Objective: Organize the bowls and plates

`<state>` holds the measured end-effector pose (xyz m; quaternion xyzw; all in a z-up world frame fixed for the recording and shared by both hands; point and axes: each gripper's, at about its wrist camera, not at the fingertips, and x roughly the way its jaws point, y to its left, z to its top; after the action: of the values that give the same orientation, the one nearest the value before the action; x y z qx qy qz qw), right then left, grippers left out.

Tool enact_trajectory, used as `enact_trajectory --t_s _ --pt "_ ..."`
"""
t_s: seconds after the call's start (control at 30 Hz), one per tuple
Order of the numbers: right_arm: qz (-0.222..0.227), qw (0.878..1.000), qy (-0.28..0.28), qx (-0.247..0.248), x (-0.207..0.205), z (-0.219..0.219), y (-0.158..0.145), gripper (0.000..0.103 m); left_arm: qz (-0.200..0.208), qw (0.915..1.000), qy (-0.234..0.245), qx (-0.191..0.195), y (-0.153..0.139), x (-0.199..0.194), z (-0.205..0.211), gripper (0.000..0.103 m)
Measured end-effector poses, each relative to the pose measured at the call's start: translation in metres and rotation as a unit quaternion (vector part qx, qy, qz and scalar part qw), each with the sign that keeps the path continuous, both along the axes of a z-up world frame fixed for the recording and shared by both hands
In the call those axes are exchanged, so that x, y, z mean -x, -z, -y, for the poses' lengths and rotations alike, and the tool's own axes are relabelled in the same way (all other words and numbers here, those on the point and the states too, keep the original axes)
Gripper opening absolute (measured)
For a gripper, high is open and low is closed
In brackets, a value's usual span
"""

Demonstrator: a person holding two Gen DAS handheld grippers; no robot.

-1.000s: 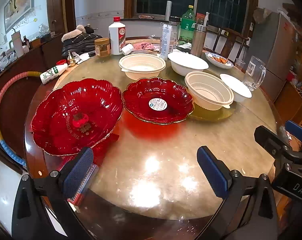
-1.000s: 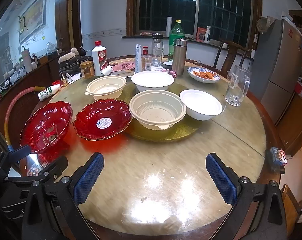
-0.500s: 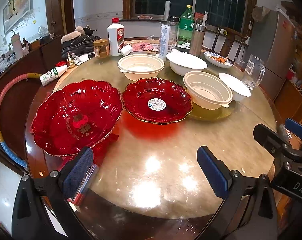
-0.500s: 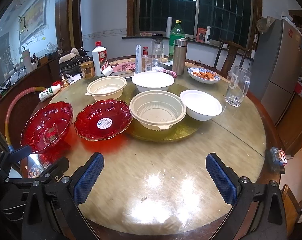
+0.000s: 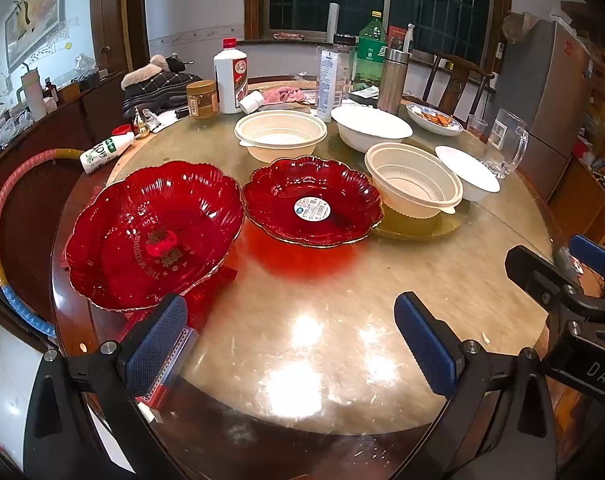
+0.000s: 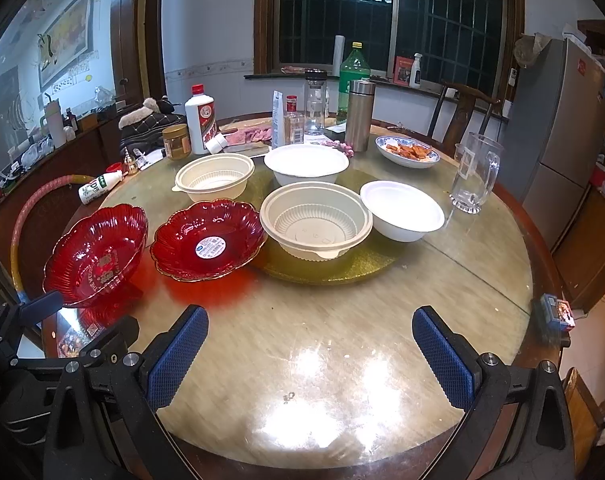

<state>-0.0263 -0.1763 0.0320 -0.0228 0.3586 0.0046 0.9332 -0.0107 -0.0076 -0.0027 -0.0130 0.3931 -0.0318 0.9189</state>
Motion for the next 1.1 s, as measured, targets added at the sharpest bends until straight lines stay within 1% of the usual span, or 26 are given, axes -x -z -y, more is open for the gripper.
enact_trajectory --t_s 0.23,0.33,0.4,0.47,0.5,0.53,0.57,0.63,0.7,0.77,0.8,0.83,0.87,0.9,0.93,1.0,1.03,1.1 --pt "0.000 1.000 -0.001 -0.003 0.001 0.000 0.000 0.103 -0.001 1.0000 0.001 0.000 -0.001 0.002 0.001 0.103" --pt "0.000 1.000 -0.009 -0.016 0.002 0.000 0.000 0.103 -0.003 0.9999 0.009 0.008 -0.004 0.005 -0.003 0.103" --pt "-0.004 0.999 -0.019 -0.041 0.002 0.001 0.001 0.103 -0.008 0.9994 0.023 0.025 -0.010 0.010 -0.013 0.103" --pt "-0.009 0.997 -0.030 -0.063 0.001 0.001 0.001 0.103 -0.008 0.9979 0.030 0.057 -0.016 0.015 -0.034 0.103" --pt "-0.013 0.996 -0.037 -0.075 0.000 0.000 0.001 0.103 -0.002 0.9974 0.024 0.068 -0.019 0.018 -0.047 0.103" --pt "-0.017 0.994 -0.049 -0.094 -0.001 -0.002 0.001 0.103 0.005 0.9973 0.015 0.072 -0.022 0.020 -0.058 0.103" --pt "-0.022 0.991 -0.061 -0.115 -0.002 -0.005 0.002 0.103 0.014 0.9973 -0.004 0.072 -0.025 0.023 -0.074 0.103" --pt "-0.040 0.981 -0.095 -0.167 -0.006 -0.014 0.006 0.103 0.022 0.9960 -0.040 0.076 -0.025 0.024 -0.104 0.103" --pt "-0.065 0.970 -0.121 -0.200 -0.014 -0.027 0.011 0.103 0.019 0.9923 -0.084 0.089 -0.019 0.024 -0.135 0.103" --pt "-0.089 0.960 -0.144 -0.224 -0.024 -0.046 0.018 0.103 0.012 0.9851 -0.137 0.104 -0.008 0.023 -0.165 0.103" --pt "-0.099 0.955 -0.150 -0.234 -0.029 -0.054 0.022 0.103 0.010 0.9793 -0.168 0.112 -0.002 0.022 -0.181 0.103" --pt "-0.117 0.948 -0.157 -0.252 -0.037 -0.066 0.029 0.103 0.009 0.9755 -0.186 0.117 0.001 0.022 -0.190 0.103" --pt "-0.131 0.941 -0.160 -0.268 -0.044 -0.074 0.034 0.103 0.007 0.9699 -0.207 0.129 0.006 0.021 -0.200 0.103" --pt "-0.146 0.934 -0.163 -0.281 -0.050 -0.081 0.041 0.103 0.006 0.9664 -0.216 0.139 0.010 0.021 -0.205 0.103" --pt "-0.164 0.926 -0.167 -0.296 -0.058 -0.091 0.048 0.103 0.004 0.9609 -0.229 0.155 0.014 0.019 -0.212 0.103" --pt "-0.188 0.916 -0.171 -0.312 -0.073 -0.108 0.061 0.102 0.007 0.9521 -0.249 0.178 0.020 0.013 -0.220 0.103" --pt "-0.198 0.912 -0.165 -0.319 -0.081 -0.114 0.068 0.102 0.007 0.9518 -0.251 0.176 0.021 0.010 -0.221 0.103" --pt "-0.214 0.904 -0.160 -0.333 -0.095 -0.124 0.080 0.100 0.004 0.9572 -0.244 0.155 0.023 0.000 -0.220 0.103"
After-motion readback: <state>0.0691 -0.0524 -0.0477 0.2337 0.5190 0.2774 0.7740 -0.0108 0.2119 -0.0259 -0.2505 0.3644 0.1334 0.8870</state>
